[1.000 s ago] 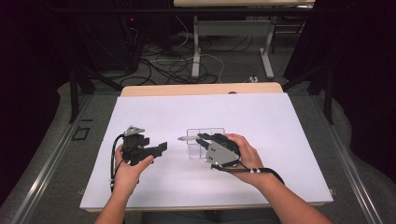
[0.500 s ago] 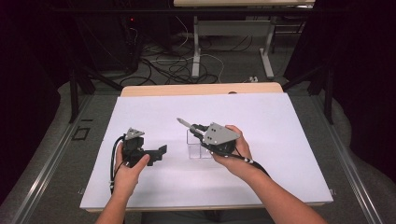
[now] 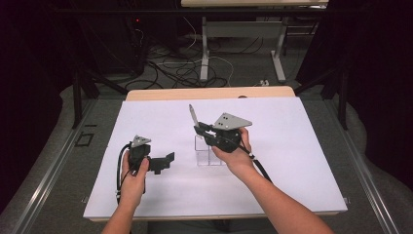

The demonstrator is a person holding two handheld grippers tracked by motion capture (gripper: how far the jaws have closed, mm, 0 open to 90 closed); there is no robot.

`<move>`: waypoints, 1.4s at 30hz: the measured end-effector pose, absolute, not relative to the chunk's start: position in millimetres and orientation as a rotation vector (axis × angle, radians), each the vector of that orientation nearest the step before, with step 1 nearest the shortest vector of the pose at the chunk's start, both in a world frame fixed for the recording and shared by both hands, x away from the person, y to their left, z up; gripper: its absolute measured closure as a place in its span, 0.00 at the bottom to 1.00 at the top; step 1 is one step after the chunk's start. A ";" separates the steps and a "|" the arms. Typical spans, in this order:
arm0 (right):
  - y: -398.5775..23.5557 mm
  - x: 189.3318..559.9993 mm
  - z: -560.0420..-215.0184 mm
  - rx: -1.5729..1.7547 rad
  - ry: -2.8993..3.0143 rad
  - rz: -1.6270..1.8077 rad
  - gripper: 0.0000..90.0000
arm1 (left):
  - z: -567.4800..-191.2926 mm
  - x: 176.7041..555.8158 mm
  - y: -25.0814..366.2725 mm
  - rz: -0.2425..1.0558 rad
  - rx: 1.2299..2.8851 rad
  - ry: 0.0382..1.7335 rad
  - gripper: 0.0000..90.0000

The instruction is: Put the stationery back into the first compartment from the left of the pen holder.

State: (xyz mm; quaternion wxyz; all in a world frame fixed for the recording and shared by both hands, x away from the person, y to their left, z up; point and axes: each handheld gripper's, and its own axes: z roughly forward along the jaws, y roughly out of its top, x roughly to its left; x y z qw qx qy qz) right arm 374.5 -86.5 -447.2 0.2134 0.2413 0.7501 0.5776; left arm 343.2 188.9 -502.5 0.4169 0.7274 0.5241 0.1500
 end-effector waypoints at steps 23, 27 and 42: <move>-84.0 385.2 -478.2 0.942 2.194 1.486 0.88 | -506.1 344.2 190.2 0.361 1.839 1.325 0.00; -83.7 384.7 -480.2 0.963 2.219 1.459 0.88 | -506.6 344.3 189.7 0.356 1.843 1.326 0.00; -80.6 385.3 -486.4 0.997 2.275 1.384 0.88 | -506.8 344.4 189.4 0.356 1.841 1.326 0.00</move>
